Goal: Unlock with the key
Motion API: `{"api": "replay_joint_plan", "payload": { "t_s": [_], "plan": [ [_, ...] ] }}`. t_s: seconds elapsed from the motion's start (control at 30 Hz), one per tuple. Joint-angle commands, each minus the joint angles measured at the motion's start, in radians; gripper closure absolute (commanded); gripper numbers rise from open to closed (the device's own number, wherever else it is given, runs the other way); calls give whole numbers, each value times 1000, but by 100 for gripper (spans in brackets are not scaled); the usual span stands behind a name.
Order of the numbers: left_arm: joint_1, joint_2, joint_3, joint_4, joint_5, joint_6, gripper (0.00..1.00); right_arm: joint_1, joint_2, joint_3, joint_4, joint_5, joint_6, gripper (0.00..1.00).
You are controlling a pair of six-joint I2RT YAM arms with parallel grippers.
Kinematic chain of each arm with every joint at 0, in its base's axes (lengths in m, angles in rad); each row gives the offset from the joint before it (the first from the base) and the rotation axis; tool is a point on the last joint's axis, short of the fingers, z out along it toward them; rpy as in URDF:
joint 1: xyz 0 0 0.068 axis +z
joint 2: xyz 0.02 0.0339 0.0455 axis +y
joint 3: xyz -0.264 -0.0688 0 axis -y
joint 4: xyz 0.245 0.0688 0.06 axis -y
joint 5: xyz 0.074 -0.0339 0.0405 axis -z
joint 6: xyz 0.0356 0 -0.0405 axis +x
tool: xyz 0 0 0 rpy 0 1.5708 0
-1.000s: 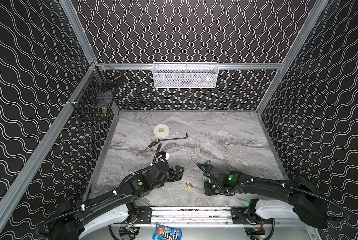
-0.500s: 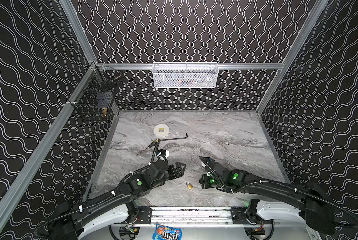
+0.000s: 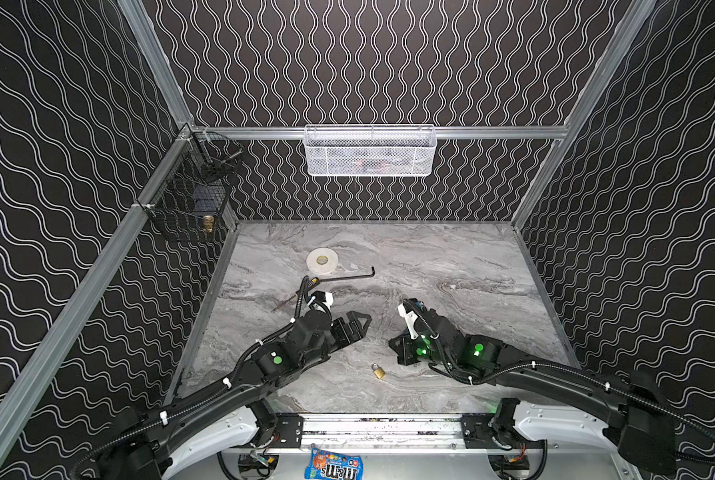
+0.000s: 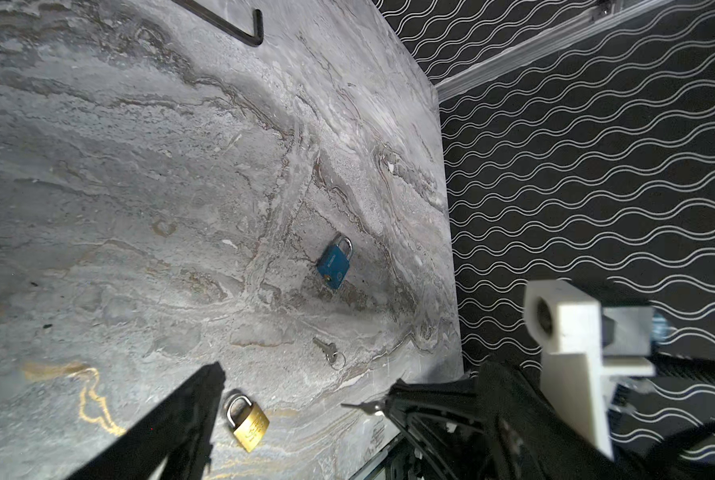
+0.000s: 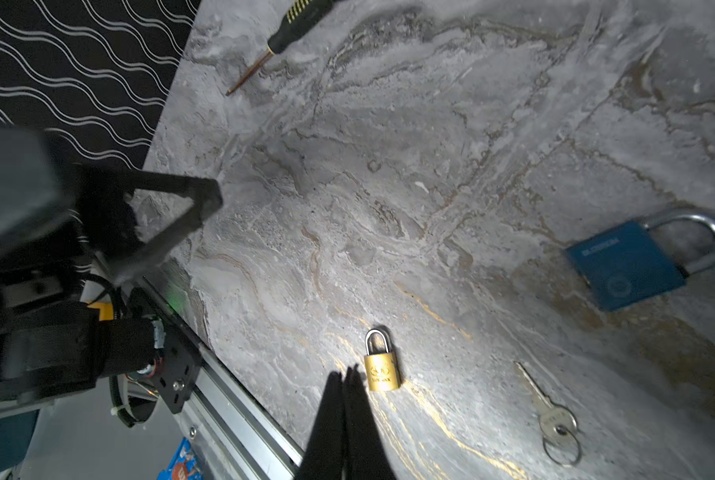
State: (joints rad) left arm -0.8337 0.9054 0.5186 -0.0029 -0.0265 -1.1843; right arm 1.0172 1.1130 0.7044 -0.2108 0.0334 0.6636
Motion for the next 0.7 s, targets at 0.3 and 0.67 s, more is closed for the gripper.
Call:
{"api": "replay_joint_plan", "payload": {
  "t_s": [0.3, 0.67],
  "plan": [
    [38, 54, -69, 332, 57, -244, 1, 1, 9, 71, 160, 49, -93, 100],
    [39, 42, -17, 343, 23, -302, 1, 3, 73, 110, 357, -9, -108, 100]
  ]
}}
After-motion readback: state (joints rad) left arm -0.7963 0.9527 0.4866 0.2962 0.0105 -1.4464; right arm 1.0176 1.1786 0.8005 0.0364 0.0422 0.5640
